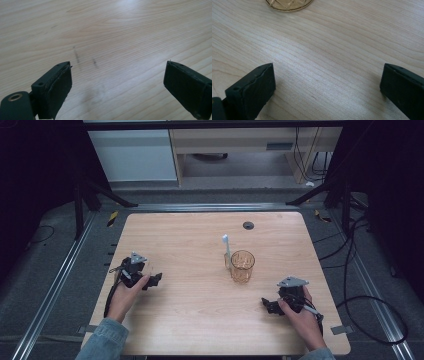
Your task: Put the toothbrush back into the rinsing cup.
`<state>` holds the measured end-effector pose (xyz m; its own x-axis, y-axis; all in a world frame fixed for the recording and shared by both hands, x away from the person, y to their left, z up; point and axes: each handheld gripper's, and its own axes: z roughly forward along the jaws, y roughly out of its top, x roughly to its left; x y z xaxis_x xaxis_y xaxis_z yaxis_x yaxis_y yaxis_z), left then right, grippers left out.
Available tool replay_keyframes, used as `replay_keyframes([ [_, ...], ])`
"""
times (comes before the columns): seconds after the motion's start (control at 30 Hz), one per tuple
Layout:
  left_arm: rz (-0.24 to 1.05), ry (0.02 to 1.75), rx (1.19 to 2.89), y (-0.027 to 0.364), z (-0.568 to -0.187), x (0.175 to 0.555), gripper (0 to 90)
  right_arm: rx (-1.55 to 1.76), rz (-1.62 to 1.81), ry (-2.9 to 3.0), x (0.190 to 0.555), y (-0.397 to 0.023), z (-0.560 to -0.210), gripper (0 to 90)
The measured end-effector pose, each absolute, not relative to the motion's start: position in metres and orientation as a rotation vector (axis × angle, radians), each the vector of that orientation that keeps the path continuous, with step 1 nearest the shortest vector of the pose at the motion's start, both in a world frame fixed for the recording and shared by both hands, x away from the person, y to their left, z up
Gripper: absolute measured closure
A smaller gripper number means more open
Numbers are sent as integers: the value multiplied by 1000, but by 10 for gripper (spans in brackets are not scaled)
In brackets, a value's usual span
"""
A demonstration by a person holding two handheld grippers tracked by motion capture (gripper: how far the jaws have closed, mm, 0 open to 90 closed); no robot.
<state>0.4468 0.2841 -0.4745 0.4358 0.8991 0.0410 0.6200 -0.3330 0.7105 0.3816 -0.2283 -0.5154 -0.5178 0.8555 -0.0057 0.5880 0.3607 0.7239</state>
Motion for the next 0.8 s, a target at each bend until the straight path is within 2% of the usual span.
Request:
replay_keyframes([
  [0.43, 592, 1367, 2061, 299, -503, 463, 72, 1262, 957, 2245, 382, -228, -515, 4],
  [0.8, 591, 1338, 2028, 302, -508, 467, 8, 1264, 959, 2244, 382, -228, -515, 4],
])
